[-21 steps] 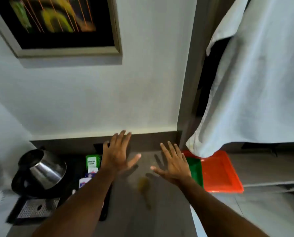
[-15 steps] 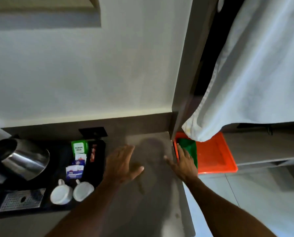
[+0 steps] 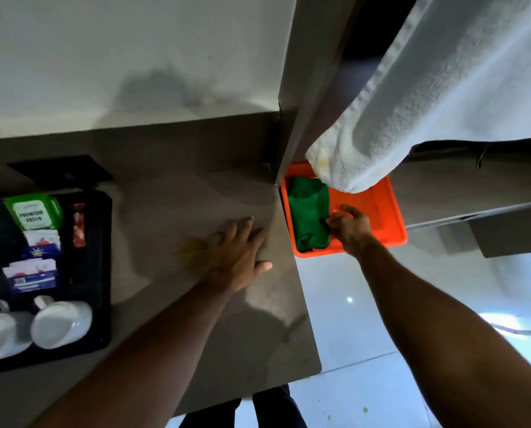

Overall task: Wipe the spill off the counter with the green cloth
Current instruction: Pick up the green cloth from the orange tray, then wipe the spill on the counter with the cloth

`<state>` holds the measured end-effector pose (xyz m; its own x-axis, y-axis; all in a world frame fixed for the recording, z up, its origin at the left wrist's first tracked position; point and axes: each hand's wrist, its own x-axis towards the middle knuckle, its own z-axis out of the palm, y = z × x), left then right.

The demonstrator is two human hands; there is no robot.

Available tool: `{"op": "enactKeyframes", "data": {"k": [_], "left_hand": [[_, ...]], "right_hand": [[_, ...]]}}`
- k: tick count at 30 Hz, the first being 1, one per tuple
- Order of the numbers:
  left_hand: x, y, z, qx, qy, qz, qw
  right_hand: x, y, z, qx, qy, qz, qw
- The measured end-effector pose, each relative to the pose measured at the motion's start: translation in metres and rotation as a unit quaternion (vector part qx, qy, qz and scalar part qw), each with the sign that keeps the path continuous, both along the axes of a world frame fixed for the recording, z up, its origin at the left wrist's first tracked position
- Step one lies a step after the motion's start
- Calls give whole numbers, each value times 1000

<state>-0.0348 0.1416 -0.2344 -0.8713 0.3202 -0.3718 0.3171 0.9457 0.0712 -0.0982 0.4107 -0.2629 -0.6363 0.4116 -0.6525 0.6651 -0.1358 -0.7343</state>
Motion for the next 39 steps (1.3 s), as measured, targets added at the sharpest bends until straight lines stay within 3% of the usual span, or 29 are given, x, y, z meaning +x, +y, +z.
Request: {"op": "enactKeyframes", "data": {"k": [3, 11, 19, 27, 31, 34, 37, 39], "left_hand": [[-1, 2, 2, 4, -16, 13, 1000], [-4, 3, -5, 12, 2, 17, 1000], [-2, 1, -11, 22, 7, 24, 999], [-1, 1, -11, 26, -9, 28, 999], [4, 0, -4, 35, 4, 33, 999], [24, -9, 2, 97, 42, 62, 992], [62, -29, 7, 162, 86, 93, 979], [91, -51, 10, 184, 101, 141, 967]], "right_hand": [[-9, 12, -8, -58, -21, -13, 998], [-35, 21, -14, -63, -85, 150, 983], [-38, -5, -23, 23, -8, 135, 991], [-18, -17, -14, -83, 93, 106, 987], [-3, -17, -5, -39, 136, 104, 984], [13, -25, 14, 14, 189, 126, 974], [33, -45, 36, 153, 227, 190, 943], [47, -64, 47, 283, 234, 256, 894]]}}
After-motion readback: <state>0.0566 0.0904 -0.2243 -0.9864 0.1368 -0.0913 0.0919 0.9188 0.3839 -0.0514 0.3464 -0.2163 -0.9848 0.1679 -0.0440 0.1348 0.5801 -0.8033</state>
